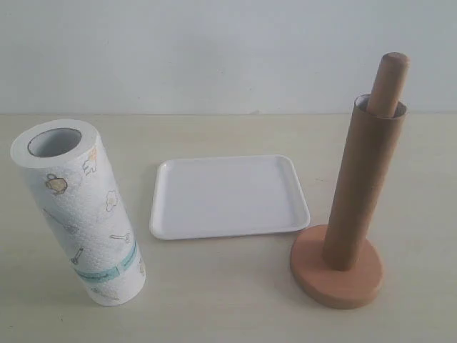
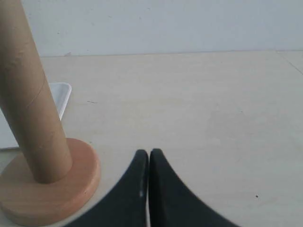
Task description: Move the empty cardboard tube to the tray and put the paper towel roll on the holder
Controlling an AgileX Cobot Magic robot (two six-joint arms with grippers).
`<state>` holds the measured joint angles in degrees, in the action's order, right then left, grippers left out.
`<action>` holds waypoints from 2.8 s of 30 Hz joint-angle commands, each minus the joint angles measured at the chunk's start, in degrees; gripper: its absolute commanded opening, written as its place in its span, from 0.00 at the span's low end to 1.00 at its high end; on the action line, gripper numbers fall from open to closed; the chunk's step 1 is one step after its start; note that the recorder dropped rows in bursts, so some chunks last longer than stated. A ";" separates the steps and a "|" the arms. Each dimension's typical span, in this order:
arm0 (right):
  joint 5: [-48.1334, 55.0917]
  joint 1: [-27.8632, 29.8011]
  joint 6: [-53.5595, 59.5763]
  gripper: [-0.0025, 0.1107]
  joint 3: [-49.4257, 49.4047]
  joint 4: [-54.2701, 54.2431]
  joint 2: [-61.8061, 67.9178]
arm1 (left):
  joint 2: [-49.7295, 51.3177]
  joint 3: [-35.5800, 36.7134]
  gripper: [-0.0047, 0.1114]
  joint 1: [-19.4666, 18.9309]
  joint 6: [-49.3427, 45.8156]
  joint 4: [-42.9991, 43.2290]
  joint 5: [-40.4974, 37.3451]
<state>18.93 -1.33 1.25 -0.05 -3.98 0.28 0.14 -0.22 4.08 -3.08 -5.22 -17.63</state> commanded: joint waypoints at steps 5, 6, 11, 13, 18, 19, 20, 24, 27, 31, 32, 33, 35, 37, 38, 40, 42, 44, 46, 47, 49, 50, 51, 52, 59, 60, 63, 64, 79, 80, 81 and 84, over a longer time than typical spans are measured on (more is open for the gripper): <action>-0.48 0.16 0.16 0.02 0.05 -0.14 -0.28 | -0.14 0.22 0.08 -0.14 0.49 -0.40 0.09; -0.48 0.16 0.16 0.02 0.05 -0.14 -0.28 | -0.14 0.22 0.08 -0.14 0.49 -0.40 0.09; -0.48 0.16 0.16 0.02 0.05 -0.14 -0.28 | -0.14 0.22 0.08 -0.14 0.49 -0.40 0.09; -0.48 0.16 0.16 0.02 0.05 -0.14 -0.28 | -0.14 0.22 0.08 -0.14 0.49 -0.40 0.09; -0.48 0.16 0.16 0.02 0.05 -0.14 -0.28 | -0.14 0.22 0.08 -0.14 0.49 -0.40 0.09; -0.48 0.16 0.16 0.02 0.05 -0.14 -0.28 | -0.14 0.22 0.08 -0.14 0.49 -0.40 0.09; -0.48 0.16 0.16 0.02 0.05 -0.14 -0.28 | -0.14 0.22 0.08 -0.14 0.49 -0.40 0.09; -0.48 0.16 0.16 0.02 0.05 -0.14 -0.28 | -0.14 0.22 0.08 -0.14 0.49 -0.40 0.09; -0.48 0.16 0.16 0.02 0.05 -0.14 -0.28 | -0.14 0.22 0.08 -0.14 0.49 -0.40 0.09; -0.48 0.16 0.16 0.02 0.05 -0.14 -0.28 | -0.14 0.22 0.08 -0.14 0.49 -0.40 0.09; -0.48 0.16 0.16 0.02 0.05 -0.14 -0.28 | -0.14 0.22 0.08 -0.14 0.49 -0.40 0.09; -0.48 0.16 0.16 0.02 0.05 -0.14 -0.28 | -0.14 0.22 0.08 -0.14 0.49 -0.40 0.09; -1.46 0.16 0.43 0.02 0.05 -0.14 -0.28 | -0.14 0.22 0.08 -0.14 0.49 -0.40 0.09; -4.88 0.16 0.43 0.02 0.05 -0.14 -0.28 | -0.14 0.22 0.08 -0.14 0.49 -0.40 0.09; -7.37 0.16 0.43 0.02 0.05 -0.14 -0.28 | -0.14 0.22 0.08 -0.14 0.49 -0.40 0.09; -17.34 0.16 0.72 0.02 0.05 0.41 -0.28 | -0.14 0.22 0.08 -0.14 0.49 -0.40 0.09; -33.51 0.16 -0.25 0.02 0.05 -0.18 -0.28 | -0.14 0.22 0.08 -0.14 0.49 -0.40 0.09; -41.14 0.16 -0.38 0.02 0.05 -0.18 -0.28 | -0.14 0.22 0.08 -0.14 0.49 -0.40 0.09; -40.08 0.16 -0.87 0.02 1.64 -0.18 1.03 | -0.14 0.22 0.08 -0.14 0.49 -0.40 0.09; -40.08 0.16 -1.25 0.02 2.29 -0.18 2.48 | -0.14 0.22 0.08 -0.14 0.49 -0.40 0.09; -40.08 0.16 -0.74 0.02 3.73 -0.18 7.24 | -0.14 0.22 0.08 -0.14 0.49 -0.40 0.09; -40.44 0.16 -0.74 0.02 4.27 -0.18 9.54 | -0.14 0.22 0.08 -0.14 0.49 -0.40 0.09; -41.00 0.16 -0.74 0.02 4.83 -0.06 12.03 | -0.14 0.22 0.08 -0.14 0.49 -0.40 0.09; -41.54 0.16 -0.74 0.02 5.25 0.12 16.06 | -0.14 0.22 0.08 -0.14 0.49 -0.40 0.09; -49.03 0.16 -1.25 0.02 6.69 0.35 38.09 | -0.14 0.22 0.08 -0.14 0.49 -0.40 0.09; -50.18 0.16 -1.25 0.02 6.69 0.22 40.50 | -0.14 0.22 0.08 -0.14 0.49 -0.40 0.09; -54.34 0.16 -1.25 0.02 6.69 0.12 45.57 | -0.14 0.22 0.08 -0.14 0.49 -0.40 0.09; -55.40 0.16 -1.25 0.02 6.69 0.12 46.89 | -0.14 0.22 0.08 -0.14 0.49 -0.40 0.09; -65.07 0.16 -22.44 0.02 6.69 41.72 54.31 | -0.14 0.22 0.08 -0.14 0.49 -0.40 0.09; -65.50 0.16 -24.30 0.02 6.69 42.34 54.31 | -0.14 0.22 0.08 -0.14 0.49 -0.40 0.09; -65.64 0.16 -29.12 0.02 6.69 43.39 54.31 | -0.14 0.22 0.08 -0.14 0.49 -0.40 0.09; -65.94 0.16 -34.56 0.02 6.69 50.60 54.31 | -0.14 0.22 0.08 -0.14 0.49 -0.40 0.09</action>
<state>-45.80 -1.33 -28.77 6.22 40.82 54.47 0.14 -0.22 4.08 -3.08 -5.22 -17.63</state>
